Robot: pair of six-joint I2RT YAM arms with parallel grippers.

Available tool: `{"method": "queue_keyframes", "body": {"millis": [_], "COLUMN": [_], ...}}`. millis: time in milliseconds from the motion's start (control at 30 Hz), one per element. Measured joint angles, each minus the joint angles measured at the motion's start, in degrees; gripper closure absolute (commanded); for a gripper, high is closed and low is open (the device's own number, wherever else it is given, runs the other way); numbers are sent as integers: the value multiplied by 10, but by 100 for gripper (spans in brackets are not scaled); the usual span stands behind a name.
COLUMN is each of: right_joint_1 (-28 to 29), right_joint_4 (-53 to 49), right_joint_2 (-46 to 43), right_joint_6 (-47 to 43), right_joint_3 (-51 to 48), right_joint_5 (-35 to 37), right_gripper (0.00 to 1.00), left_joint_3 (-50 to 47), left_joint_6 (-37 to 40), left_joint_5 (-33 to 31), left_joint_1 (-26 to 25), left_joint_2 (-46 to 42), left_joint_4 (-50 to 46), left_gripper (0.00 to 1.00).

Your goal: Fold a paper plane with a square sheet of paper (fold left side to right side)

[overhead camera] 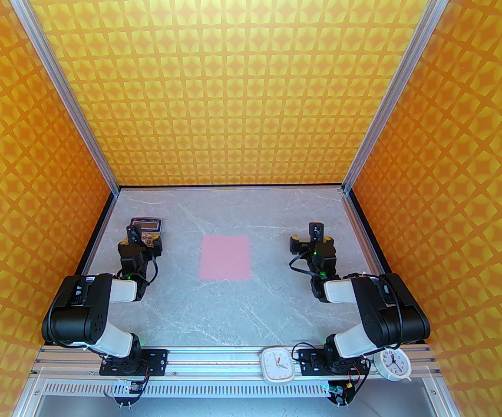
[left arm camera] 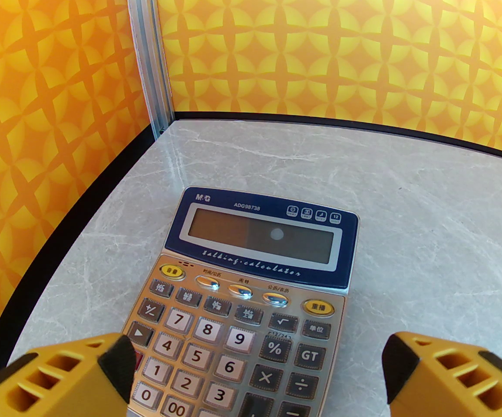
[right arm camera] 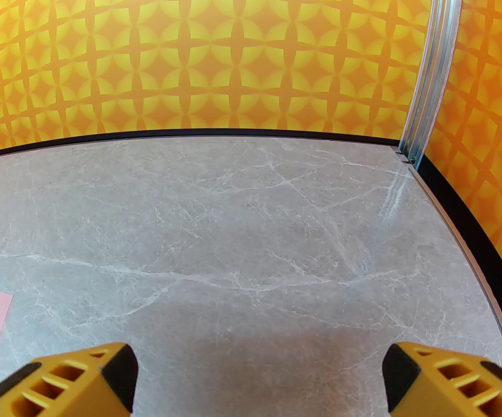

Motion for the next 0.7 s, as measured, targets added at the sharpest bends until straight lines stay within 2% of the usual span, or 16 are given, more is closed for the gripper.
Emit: {"method": "queue_keyframes", "body": {"millis": [700], "right_joint_1": [0], "right_joint_4": [5], "right_joint_2": [0], "right_joint_6": [1], "right_joint_3": [0], "right_joint_5": [16], "right_gripper": [1], "left_joint_3": [0], "left_joint_6": [0], "left_joint_5": [0], "left_joint_1": [0], "left_joint_2": [0], "left_joint_4": [0], "left_gripper": [1]}}
